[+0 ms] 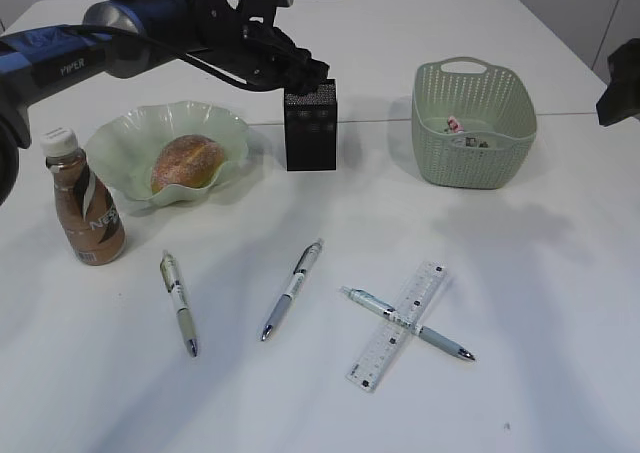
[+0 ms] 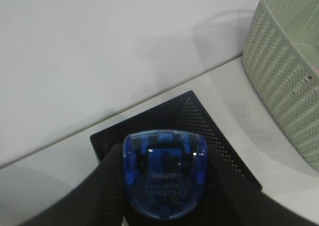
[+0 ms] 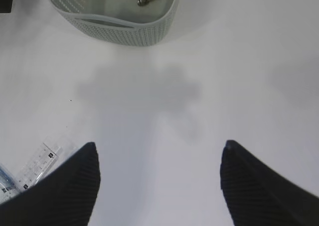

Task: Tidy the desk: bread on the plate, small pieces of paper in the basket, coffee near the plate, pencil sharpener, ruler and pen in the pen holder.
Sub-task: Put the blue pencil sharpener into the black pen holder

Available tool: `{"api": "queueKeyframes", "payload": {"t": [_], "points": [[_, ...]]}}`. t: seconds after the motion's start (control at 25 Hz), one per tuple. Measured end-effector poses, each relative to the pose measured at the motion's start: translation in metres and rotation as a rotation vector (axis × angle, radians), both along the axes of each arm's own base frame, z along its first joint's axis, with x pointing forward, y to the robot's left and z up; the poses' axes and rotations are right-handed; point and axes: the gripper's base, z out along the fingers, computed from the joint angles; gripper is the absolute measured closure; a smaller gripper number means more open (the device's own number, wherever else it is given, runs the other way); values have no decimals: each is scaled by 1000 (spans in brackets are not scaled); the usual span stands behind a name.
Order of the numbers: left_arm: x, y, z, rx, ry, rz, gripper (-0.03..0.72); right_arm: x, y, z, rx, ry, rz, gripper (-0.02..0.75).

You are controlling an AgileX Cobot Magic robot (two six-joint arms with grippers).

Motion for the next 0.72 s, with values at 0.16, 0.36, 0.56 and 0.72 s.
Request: {"api": "queueKeyframes", "payload": {"t": [0.16, 0.36, 0.56, 0.72], "points": [[0, 0, 0, -1, 1, 0, 396, 0, 0, 0, 0, -2, 0, 153], [0, 0, 0, -1, 0, -1, 395, 0, 0, 0, 0, -6, 0, 153], [0, 0, 0, -2, 1, 0, 381, 1, 0, 0, -1, -8, -1, 153], [0, 0, 0, -2, 1, 0, 378, 1, 0, 1, -1, -17, -1, 153]]}}
